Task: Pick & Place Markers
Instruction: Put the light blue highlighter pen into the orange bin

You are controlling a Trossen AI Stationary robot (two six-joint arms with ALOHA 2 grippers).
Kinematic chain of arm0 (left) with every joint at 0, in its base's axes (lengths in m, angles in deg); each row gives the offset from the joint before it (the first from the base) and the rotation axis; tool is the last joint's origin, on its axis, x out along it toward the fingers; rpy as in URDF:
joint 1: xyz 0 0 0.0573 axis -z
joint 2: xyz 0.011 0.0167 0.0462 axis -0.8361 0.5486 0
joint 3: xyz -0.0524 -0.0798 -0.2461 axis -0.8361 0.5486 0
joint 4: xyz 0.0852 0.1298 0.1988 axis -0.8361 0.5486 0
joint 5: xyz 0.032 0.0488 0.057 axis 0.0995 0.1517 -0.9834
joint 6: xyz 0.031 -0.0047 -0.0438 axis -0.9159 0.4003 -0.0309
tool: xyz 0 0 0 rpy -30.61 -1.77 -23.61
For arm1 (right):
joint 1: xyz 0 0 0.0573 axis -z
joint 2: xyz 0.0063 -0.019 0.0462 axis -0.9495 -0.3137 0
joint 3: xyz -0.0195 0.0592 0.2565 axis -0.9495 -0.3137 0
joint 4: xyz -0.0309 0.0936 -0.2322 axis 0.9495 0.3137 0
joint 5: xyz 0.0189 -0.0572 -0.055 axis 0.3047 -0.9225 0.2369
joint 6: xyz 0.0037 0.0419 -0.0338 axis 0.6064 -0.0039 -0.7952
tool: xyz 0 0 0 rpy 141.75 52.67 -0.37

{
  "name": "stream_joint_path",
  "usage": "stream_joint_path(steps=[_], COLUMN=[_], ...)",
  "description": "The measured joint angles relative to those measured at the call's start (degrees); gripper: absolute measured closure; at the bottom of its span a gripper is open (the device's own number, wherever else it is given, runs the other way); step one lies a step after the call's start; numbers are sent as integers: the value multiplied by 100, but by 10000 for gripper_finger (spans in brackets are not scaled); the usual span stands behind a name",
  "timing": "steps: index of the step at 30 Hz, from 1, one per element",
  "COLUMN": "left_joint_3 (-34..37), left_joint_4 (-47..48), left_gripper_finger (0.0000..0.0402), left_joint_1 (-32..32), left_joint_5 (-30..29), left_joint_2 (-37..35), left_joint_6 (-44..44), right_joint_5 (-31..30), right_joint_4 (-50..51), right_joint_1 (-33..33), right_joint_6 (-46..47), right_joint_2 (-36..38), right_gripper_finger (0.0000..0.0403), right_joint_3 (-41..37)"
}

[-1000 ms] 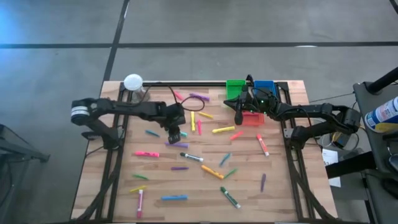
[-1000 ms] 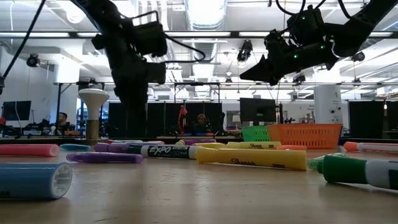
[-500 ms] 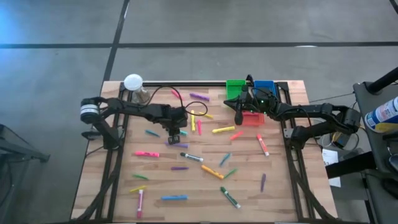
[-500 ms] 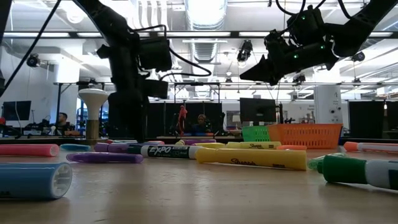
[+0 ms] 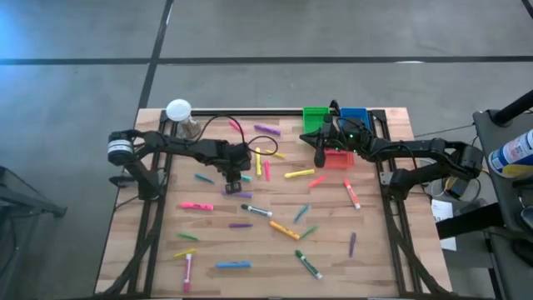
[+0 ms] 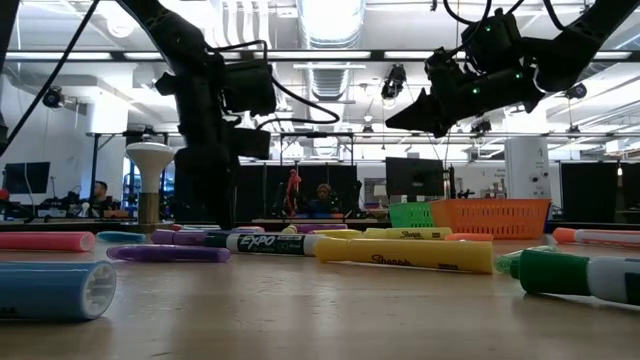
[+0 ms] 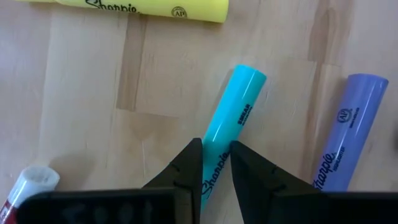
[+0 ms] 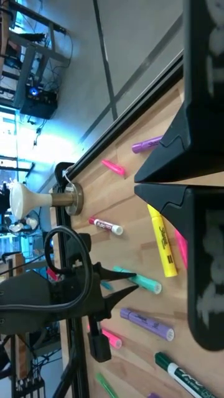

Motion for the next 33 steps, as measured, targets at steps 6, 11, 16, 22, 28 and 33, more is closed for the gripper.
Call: stream_joint_path(steps=[6, 11, 16, 22, 28, 33], left_joint_3=[12, 29, 36, 28, 28, 28], left_joint_4=[-83, -128, -185, -174, -184, -199], left_gripper_finger=[329, 329, 330, 328, 292, 234], left_joint_1=[0, 0, -12, -28, -31, -28], left_joint_5=[27, 25, -63, 288, 325, 333], left_joint_2=[-37, -152, -199, -197, -197, -197], left_joint_6=[498, 488, 956, 1370, 1350, 1228], right_joint_5=[0, 0, 0, 0, -1, -2], right_joint_4=[0, 0, 0, 0, -2, -2], right_joint_1=[0, 0, 0, 0, 0, 0], right_joint_6=[6, 4, 4, 22, 25, 46], right_joint_2=[0, 0, 0, 0, 0, 0], right_gripper_finger=[394, 394, 394, 394, 394, 394], right_joint_3=[0, 0, 0, 0, 0, 0])
